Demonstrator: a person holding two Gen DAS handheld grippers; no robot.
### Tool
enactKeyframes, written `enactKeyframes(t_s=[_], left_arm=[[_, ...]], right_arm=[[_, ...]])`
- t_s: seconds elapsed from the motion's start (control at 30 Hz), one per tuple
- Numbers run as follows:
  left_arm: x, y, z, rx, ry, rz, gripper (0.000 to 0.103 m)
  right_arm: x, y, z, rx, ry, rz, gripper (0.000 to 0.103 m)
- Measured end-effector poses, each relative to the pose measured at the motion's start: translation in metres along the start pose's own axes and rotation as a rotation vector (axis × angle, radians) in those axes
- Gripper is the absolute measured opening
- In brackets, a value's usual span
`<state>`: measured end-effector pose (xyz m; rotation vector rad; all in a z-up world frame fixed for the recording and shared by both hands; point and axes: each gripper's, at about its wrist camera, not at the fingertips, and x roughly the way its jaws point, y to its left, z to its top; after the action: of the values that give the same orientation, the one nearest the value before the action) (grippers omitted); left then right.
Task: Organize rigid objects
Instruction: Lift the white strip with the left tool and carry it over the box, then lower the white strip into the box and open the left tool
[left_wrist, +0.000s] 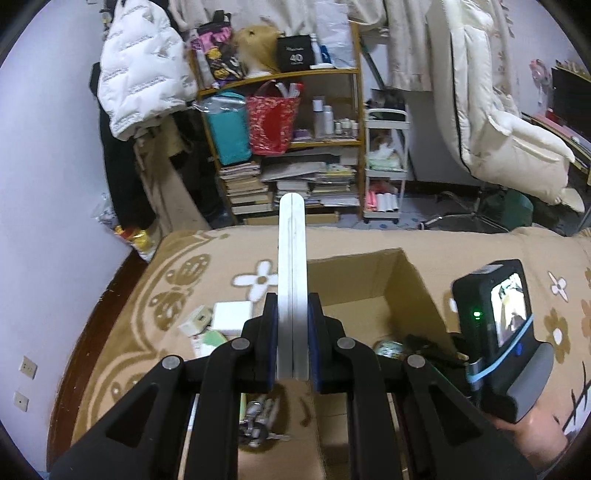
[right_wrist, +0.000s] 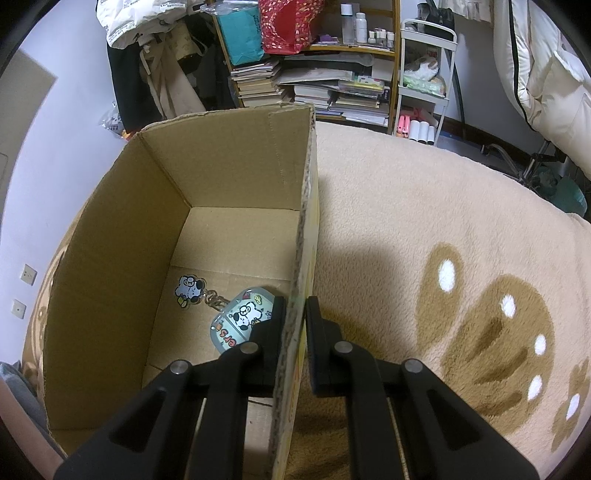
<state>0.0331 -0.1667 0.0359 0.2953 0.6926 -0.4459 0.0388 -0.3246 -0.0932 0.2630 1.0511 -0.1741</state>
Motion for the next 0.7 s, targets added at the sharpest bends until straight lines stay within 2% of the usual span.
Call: enactKeyframes(t_s=[0.13, 0.33, 0.7], left_arm=[[0.014, -0.009, -0.007, -0.028, 0.042, -0.064, 0.013], [0.032, -0.017, -0.018, -0.032, 0.107, -0.119, 0.013], [0.061, -0.018, -0.04, -0.028, 0.189, -0.066, 0.013]], right_arm=[[0.0, 0.0, 0.0, 0.0, 0.0, 0.0, 0.011], [0.0, -0.001, 0.0, 0.0, 0.001, 0.001, 0.011], [0.0, -0.001, 0.0, 0.0, 0.0, 0.001, 0.011]])
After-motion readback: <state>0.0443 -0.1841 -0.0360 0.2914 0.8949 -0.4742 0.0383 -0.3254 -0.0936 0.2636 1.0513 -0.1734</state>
